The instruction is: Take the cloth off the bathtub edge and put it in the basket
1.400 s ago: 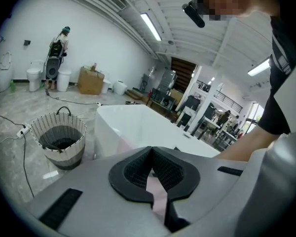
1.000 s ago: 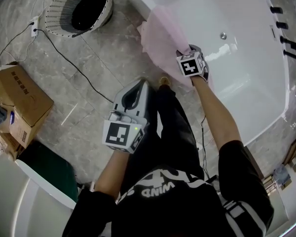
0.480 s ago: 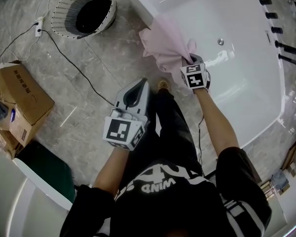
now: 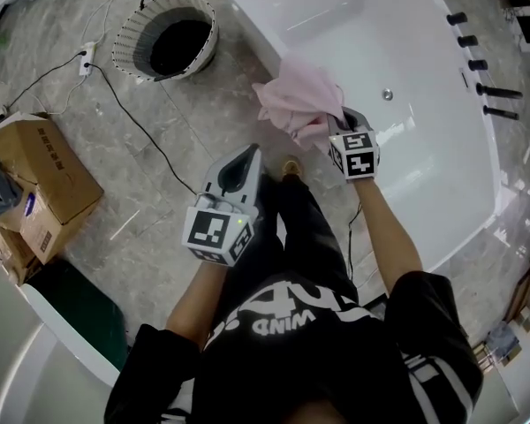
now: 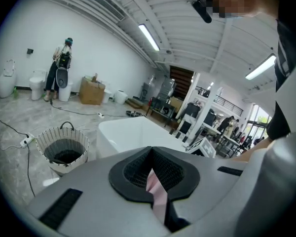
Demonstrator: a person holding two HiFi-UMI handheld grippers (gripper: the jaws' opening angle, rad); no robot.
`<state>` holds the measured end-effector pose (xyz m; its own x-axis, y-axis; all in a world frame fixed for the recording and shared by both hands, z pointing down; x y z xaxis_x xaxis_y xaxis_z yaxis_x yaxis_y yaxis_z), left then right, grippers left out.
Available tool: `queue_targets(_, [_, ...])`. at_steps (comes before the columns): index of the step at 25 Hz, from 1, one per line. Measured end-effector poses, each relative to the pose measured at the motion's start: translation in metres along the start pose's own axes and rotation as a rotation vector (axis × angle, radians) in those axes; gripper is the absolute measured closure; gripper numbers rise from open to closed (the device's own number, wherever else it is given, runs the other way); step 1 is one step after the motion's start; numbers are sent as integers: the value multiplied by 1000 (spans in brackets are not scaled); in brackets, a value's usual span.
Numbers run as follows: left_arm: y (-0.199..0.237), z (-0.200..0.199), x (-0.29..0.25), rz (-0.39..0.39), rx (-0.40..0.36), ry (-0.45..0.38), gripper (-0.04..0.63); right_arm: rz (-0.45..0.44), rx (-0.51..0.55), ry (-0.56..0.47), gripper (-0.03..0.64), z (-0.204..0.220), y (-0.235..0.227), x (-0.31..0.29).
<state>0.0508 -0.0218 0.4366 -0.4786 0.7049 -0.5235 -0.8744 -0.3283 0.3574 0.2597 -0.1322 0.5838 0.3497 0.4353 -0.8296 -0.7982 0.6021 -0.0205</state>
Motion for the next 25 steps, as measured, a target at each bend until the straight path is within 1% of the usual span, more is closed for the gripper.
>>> queue_targets(9, [-30, -19, 46, -11, -18, -69, 581, -5, 41, -256, 601, -81, 17, 126])
queue_targets(13, [-49, -27, 65, 11, -55, -97, 581, -7, 77, -379, 601, -120, 24, 185])
queue_targets(19, [-72, -56, 97, 18, -110, -178, 581, 0, 155, -555, 601, -181, 44, 270])
queue_targets(22, [-81, -65, 111, 12, -124, -217, 581, 2, 189, -635, 601, -202, 51, 304])
queue_targets(25, [-83, -68, 122, -7, -129, -243, 581, -10, 217, -680, 601, -215, 61, 324])
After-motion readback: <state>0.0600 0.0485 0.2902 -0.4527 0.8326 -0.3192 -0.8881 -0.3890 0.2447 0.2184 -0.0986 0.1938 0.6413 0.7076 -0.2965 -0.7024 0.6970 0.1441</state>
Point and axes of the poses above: the fingertips, and each gripper's own axes: x backward along the fingers, y to its left, z out of its underside, the point moved 6 cm from there along x, backward along the fingers, and after that the axes turned 7 degrees about y, right-handed, at the moved point
